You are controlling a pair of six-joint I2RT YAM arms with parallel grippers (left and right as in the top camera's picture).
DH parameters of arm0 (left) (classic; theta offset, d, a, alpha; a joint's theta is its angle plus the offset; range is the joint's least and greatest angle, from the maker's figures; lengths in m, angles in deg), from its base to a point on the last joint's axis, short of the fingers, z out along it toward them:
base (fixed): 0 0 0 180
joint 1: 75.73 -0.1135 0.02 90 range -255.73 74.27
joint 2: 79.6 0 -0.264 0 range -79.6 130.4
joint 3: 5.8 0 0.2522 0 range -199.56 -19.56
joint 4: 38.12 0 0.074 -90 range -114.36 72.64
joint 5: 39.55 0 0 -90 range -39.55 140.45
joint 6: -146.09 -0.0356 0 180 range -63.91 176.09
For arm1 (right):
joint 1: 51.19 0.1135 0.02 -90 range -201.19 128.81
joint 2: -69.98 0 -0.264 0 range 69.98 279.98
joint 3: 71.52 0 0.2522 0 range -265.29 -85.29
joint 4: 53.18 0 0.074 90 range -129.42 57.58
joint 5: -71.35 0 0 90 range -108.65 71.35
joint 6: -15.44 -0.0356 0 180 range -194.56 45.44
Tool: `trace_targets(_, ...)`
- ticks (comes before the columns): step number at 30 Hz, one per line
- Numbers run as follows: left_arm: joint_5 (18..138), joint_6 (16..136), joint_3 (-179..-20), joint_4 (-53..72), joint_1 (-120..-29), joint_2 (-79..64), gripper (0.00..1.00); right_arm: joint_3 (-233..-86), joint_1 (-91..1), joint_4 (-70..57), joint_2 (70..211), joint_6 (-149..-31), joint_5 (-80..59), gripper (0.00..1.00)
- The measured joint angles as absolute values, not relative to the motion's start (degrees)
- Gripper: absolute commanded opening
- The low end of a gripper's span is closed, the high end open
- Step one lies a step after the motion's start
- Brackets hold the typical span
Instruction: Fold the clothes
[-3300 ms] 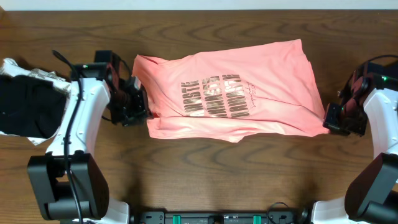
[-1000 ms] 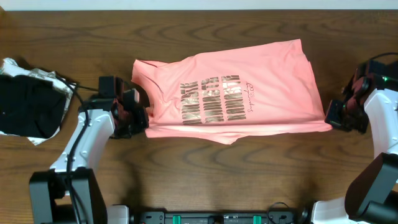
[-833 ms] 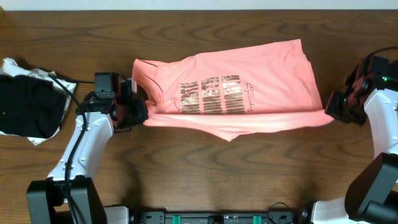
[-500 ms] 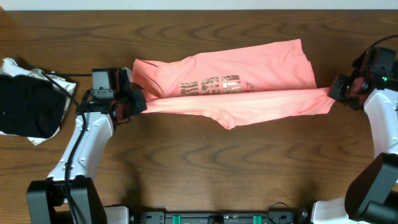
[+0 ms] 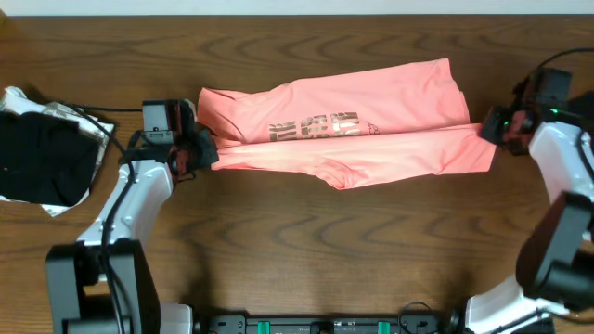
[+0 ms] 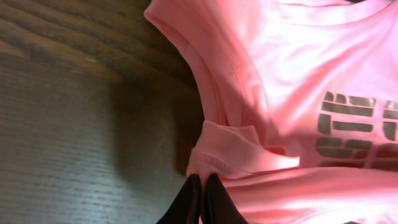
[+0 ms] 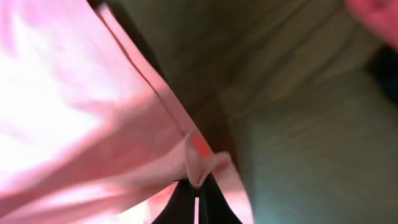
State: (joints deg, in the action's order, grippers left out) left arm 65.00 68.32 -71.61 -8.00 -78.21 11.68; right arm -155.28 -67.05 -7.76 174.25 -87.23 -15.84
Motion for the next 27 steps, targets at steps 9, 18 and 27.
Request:
trace_targets(9, 63.8, 68.4, -71.6, -13.3, -78.2, 16.1, 0.44, -155.2, -66.1, -9.4, 180.8, -87.8, -15.6, 0.39)
trace_targets(18, 62.3, 69.3, -71.7, -15.9, -79.4, 15.0, 0.60, -155.2, -67.6, -8.7, 178.0, -87.4, -15.6, 0.34)
trace_targets(27, 64.9, 71.1, -72.3, -10.5, -76.8, 4.1, 0.08, -155.4, -66.9, -3.8, 166.7, -82.0, -8.9, 0.01)
